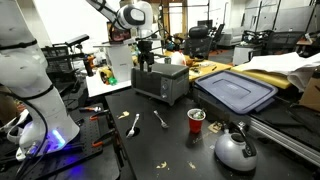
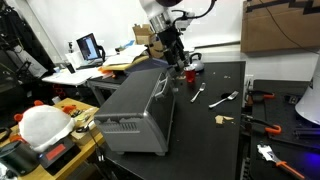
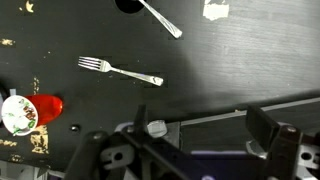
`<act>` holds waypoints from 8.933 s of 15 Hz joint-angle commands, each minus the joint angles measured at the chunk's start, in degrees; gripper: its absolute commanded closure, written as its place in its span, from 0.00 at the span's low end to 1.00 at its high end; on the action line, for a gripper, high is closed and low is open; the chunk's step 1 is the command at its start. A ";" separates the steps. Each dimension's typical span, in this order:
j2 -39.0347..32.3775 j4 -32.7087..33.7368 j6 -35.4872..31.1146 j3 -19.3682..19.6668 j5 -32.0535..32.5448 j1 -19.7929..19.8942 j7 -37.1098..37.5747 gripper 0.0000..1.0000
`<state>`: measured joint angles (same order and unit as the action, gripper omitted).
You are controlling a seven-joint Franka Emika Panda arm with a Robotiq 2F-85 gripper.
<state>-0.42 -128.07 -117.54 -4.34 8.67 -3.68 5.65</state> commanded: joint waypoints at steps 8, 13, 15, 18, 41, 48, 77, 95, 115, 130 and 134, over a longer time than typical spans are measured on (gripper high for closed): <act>-5.60 0.27 -5.95 1.28 12.07 0.00 -1.01 0.00; -8.02 1.55 -9.32 2.29 12.67 0.52 -0.57 0.00; -9.26 2.22 -10.29 2.81 12.95 0.48 -0.13 0.00; -10.83 3.27 -11.24 3.75 14.85 0.25 0.73 0.00; -14.87 5.03 -14.57 5.28 25.06 -1.98 5.67 0.00; -16.19 4.78 -15.12 6.28 30.07 -1.94 10.33 0.00; -14.27 4.19 -19.57 9.93 9.50 2.44 10.77 0.00; -10.13 10.57 -14.20 8.34 -2.31 2.46 15.08 0.00; -20.74 30.46 -3.84 4.85 -3.82 -6.83 38.65 0.00; -36.29 52.98 7.87 6.71 -5.00 -8.53 63.51 0.00; -39.00 56.73 9.21 7.29 -5.27 -8.11 66.28 0.00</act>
<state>-36.93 -76.00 -110.94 2.47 4.87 -11.88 68.25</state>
